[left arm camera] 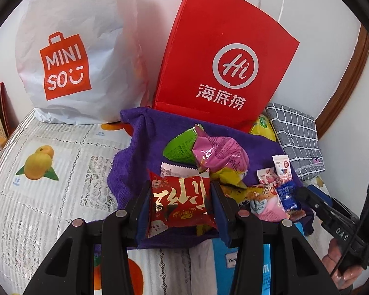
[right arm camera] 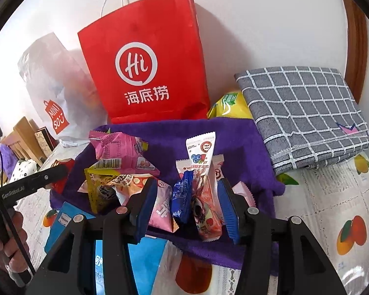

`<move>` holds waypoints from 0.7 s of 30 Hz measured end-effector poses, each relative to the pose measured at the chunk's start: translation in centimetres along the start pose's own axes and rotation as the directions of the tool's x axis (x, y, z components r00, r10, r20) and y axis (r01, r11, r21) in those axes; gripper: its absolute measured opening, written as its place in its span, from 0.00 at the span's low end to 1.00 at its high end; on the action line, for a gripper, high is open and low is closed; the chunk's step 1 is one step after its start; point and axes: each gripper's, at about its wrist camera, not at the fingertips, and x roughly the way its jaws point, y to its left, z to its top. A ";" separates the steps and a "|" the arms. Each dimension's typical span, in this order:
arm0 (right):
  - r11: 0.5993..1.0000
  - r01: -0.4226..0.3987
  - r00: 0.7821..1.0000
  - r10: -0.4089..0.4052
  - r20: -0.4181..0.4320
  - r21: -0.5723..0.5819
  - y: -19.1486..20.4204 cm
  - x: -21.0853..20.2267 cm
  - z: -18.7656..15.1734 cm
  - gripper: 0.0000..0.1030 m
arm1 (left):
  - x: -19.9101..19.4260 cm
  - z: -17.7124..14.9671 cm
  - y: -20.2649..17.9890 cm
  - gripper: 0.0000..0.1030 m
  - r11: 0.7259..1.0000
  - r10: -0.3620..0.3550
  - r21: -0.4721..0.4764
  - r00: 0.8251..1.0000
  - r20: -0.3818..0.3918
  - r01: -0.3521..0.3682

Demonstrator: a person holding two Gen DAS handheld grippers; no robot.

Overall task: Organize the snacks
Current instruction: 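Lower the red packet onto the towel and open the left tool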

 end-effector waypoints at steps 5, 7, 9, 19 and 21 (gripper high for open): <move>1.000 0.030 1.000 -0.030 -0.008 0.002 -0.2 0.2 0.1 0.49 | 0.4 0.7 -0.3 0.42 1.000 0.007 -0.018 1.000 0.015 -0.007; 0.999 0.048 0.999 -0.048 -0.013 0.000 -0.4 0.3 0.0 0.49 | 0.7 0.8 -0.2 0.42 0.999 0.013 -0.029 1.000 0.016 -0.013; 0.998 0.059 0.998 -0.059 -0.021 0.007 -0.7 0.5 0.0 0.48 | 1.0 0.9 0.1 0.42 0.999 0.013 -0.040 1.000 0.010 -0.013; 0.998 0.062 0.998 -0.061 -0.022 0.023 -1.1 0.7 -0.2 0.46 | 1.6 0.8 0.4 0.42 0.998 0.000 -0.055 1.000 0.008 0.000; 0.998 0.063 0.998 -0.062 -0.019 0.023 -1.1 0.7 -0.2 0.46 | 1.6 0.7 0.4 0.42 0.999 -0.003 -0.053 1.000 0.007 0.004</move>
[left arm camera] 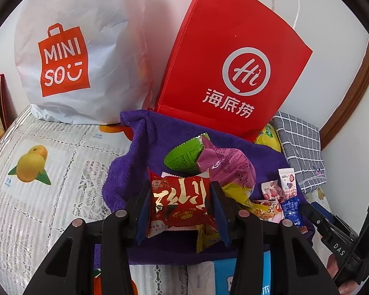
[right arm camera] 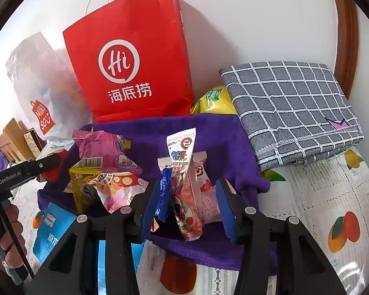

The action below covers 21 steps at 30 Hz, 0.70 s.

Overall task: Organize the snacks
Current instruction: 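Lower the red packet onto the towel and open the left tool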

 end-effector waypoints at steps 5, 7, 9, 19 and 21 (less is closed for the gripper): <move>1.000 -0.003 1.000 0.003 0.013 0.002 0.1 -0.2 0.0 0.46 | 0.3 -0.2 0.1 0.42 1.000 0.001 0.007 1.000 -0.005 -0.001; 1.000 -0.006 1.000 0.006 0.014 0.003 0.1 -0.2 -0.1 0.46 | 0.5 -0.3 0.1 0.42 1.000 0.001 0.003 1.000 -0.012 -0.001; 1.000 -0.004 1.000 0.004 0.011 0.003 0.2 0.0 -0.1 0.46 | 0.9 -0.4 0.2 0.42 1.000 0.002 -0.001 1.000 -0.023 -0.002; 1.000 -0.001 1.000 0.001 -0.013 0.003 0.2 0.9 -0.4 0.46 | 1.7 -0.7 0.6 0.43 1.000 0.012 -0.007 0.999 -0.043 -0.013; 1.000 -0.001 1.000 0.001 -0.013 0.002 0.1 0.9 -0.4 0.46 | 1.9 -0.8 0.7 0.44 1.000 0.014 -0.010 0.999 -0.049 -0.014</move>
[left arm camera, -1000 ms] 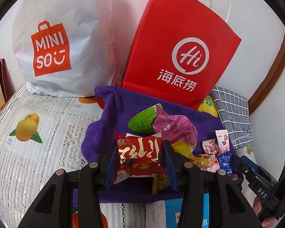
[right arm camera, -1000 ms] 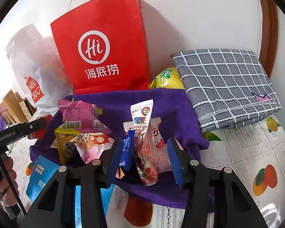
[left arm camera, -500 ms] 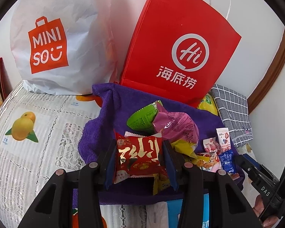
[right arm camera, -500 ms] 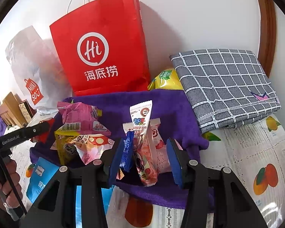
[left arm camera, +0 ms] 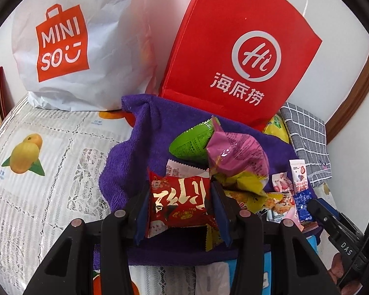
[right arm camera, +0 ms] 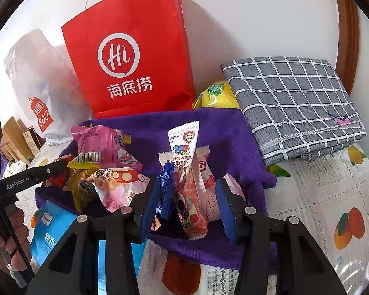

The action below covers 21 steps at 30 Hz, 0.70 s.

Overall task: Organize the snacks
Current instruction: 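Lower the red packet onto the towel and open the left tool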

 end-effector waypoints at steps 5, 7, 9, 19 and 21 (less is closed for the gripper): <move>1.000 -0.007 1.000 0.007 0.003 0.011 -0.2 0.0 0.1 0.46 | 0.4 -0.1 0.1 0.44 1.000 0.005 -0.008 1.000 -0.008 -0.006; 1.000 -0.006 1.000 0.006 0.000 0.016 -0.3 0.0 0.1 0.46 | 0.3 -0.1 0.1 0.44 1.000 0.007 -0.005 1.000 -0.007 -0.007; 1.000 -0.005 1.000 0.005 -0.003 0.017 -0.3 0.1 0.0 0.46 | 0.3 -0.1 0.1 0.45 1.000 0.007 -0.003 1.000 -0.008 -0.007; 1.000 -0.001 1.000 0.001 -0.009 0.003 -0.1 0.5 -0.2 0.46 | 1.1 -0.7 -0.4 0.48 0.999 0.032 0.028 0.999 -0.032 -0.031; 1.000 -0.002 1.000 0.002 -0.011 0.003 -0.1 0.5 -0.2 0.46 | 1.1 -0.7 -0.6 0.48 0.998 0.041 0.039 0.999 -0.033 -0.040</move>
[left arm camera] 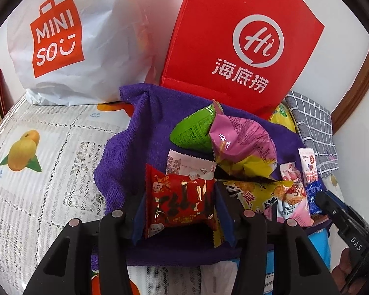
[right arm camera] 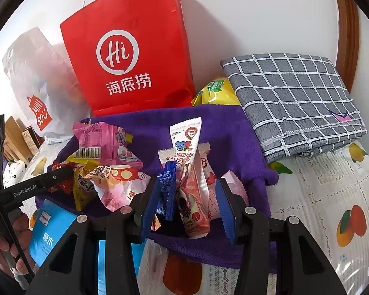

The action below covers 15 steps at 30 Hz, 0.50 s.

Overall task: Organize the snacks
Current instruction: 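Lower the red packet onto the towel and open the left tool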

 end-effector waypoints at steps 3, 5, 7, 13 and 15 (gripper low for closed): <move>1.000 0.000 1.000 0.000 -0.002 0.001 0.0 0.1 0.0 0.46 | 0.3 -0.1 -0.3 0.48 0.999 0.024 0.024 1.000 -0.005 -0.024; 1.000 0.003 1.000 -0.003 0.001 0.002 0.0 0.0 0.0 0.46 | 0.4 -0.2 -0.5 0.48 0.999 0.039 0.038 0.999 -0.001 -0.039; 1.000 0.009 1.000 -0.009 0.008 0.002 -0.1 -0.1 0.1 0.46 | 0.4 -0.3 -0.7 0.48 0.997 0.053 0.048 0.999 0.001 -0.053; 1.000 0.013 1.000 -0.013 0.021 0.013 -0.3 -0.5 0.2 0.46 | 0.5 -0.3 -0.7 0.49 0.997 0.059 0.057 0.998 0.003 -0.059; 1.000 0.014 1.000 -0.014 0.022 0.017 -0.4 -0.6 0.2 0.46 | 0.4 -0.2 -0.6 0.49 0.997 0.049 0.052 0.999 0.003 -0.050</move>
